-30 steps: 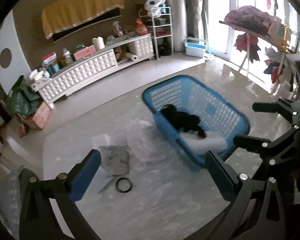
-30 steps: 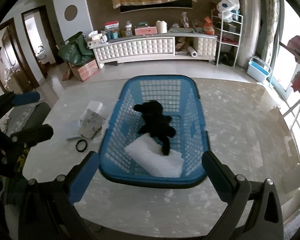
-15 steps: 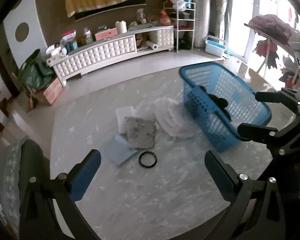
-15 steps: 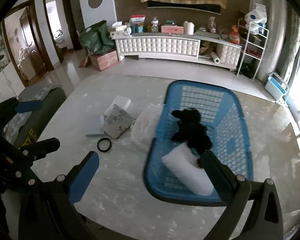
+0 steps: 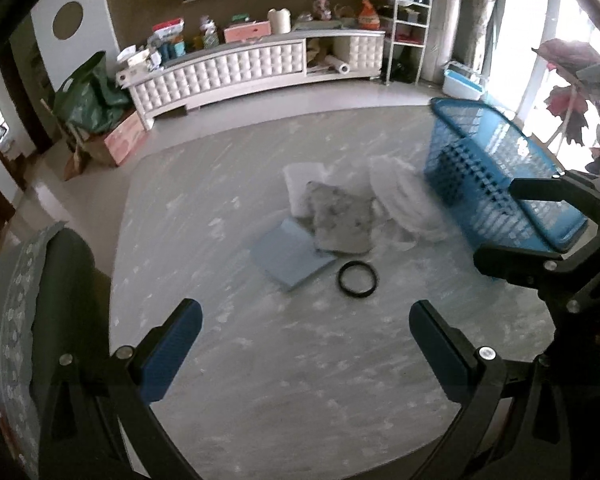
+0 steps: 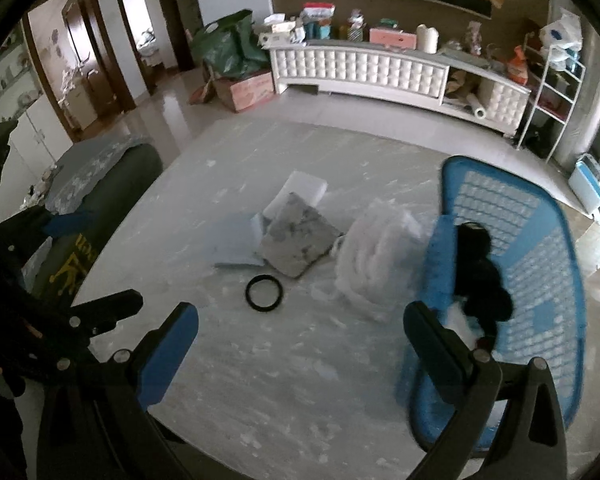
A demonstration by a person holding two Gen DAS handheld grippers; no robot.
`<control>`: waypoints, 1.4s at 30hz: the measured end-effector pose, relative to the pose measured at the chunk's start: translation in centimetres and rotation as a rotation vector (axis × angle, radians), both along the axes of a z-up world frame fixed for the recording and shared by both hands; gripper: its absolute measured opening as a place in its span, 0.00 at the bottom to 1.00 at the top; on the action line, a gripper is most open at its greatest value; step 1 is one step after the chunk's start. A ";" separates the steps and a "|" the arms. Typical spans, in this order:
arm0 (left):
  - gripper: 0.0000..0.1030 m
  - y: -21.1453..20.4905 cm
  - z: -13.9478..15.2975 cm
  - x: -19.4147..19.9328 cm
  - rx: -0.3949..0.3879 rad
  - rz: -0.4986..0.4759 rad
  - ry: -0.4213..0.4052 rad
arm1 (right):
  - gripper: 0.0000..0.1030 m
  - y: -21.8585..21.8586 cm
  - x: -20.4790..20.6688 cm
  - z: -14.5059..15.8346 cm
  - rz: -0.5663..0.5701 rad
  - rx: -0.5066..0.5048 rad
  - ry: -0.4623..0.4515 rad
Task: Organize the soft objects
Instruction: 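Reach the right gripper to the black rubber ring and grasp it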
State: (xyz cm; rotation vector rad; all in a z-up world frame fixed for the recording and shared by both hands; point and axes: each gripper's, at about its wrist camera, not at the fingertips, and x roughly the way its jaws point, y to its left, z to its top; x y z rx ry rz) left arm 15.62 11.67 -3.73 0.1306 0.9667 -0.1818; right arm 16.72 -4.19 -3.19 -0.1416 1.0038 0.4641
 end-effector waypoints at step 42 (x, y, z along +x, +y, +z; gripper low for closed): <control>1.00 6.7 -10.5 4.2 -0.057 0.097 0.138 | 0.47 9.1 5.9 -13.2 0.106 -0.186 0.193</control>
